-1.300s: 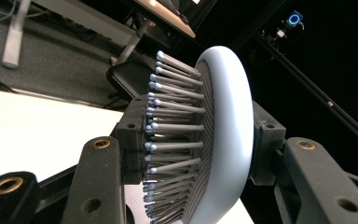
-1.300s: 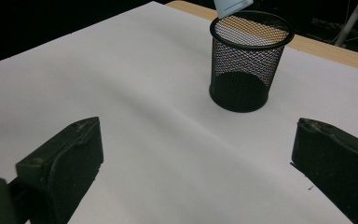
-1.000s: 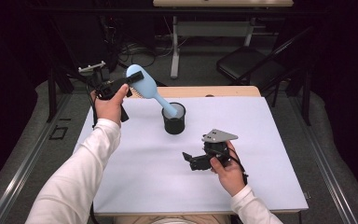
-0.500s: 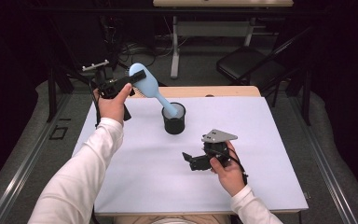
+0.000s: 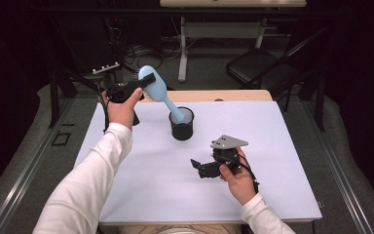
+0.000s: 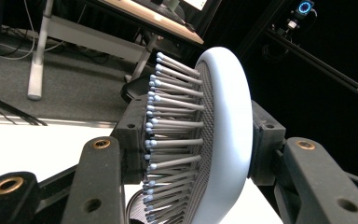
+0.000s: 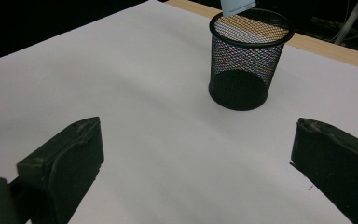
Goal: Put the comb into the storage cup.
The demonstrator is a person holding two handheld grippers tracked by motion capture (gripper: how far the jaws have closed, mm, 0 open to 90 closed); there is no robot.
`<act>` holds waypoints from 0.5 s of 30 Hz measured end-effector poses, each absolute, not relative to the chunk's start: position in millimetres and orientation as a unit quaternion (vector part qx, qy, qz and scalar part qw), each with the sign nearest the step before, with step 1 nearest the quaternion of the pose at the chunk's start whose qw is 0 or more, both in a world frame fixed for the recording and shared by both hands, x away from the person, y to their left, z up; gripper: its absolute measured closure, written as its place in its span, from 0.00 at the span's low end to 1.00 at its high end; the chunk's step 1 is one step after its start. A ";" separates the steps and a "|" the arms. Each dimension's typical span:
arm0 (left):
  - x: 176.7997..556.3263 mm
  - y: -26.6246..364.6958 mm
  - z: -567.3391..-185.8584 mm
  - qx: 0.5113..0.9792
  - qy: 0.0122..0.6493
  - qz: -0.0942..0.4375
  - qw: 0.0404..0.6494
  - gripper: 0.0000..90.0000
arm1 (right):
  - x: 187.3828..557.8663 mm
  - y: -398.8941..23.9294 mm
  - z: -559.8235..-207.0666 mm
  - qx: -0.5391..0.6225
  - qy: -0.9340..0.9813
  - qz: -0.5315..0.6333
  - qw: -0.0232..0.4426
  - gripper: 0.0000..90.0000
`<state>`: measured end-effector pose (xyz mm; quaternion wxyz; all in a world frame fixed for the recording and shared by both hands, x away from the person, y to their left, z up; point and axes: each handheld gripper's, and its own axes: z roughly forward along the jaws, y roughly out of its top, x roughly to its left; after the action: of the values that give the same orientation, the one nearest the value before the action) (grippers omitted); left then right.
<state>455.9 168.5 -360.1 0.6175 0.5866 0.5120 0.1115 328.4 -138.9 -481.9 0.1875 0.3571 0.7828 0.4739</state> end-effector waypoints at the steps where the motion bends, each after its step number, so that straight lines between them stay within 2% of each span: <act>1: 456.2 167.5 -360.3 0.588 0.511 0.113 0.617 0.57 | 328.4 -138.9 -481.9 0.357 0.783 0.474 0.188 0.02; 15: 458.3 152.6 -365.1 0.602 0.502 0.132 0.607 0.57 | 328.5 -139.4 -482.3 0.359 0.783 0.472 0.187 0.02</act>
<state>458.3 152.6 -365.1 0.6067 0.6022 0.5018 0.1320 328.5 -139.4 -482.3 0.1873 0.3588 0.7830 0.4724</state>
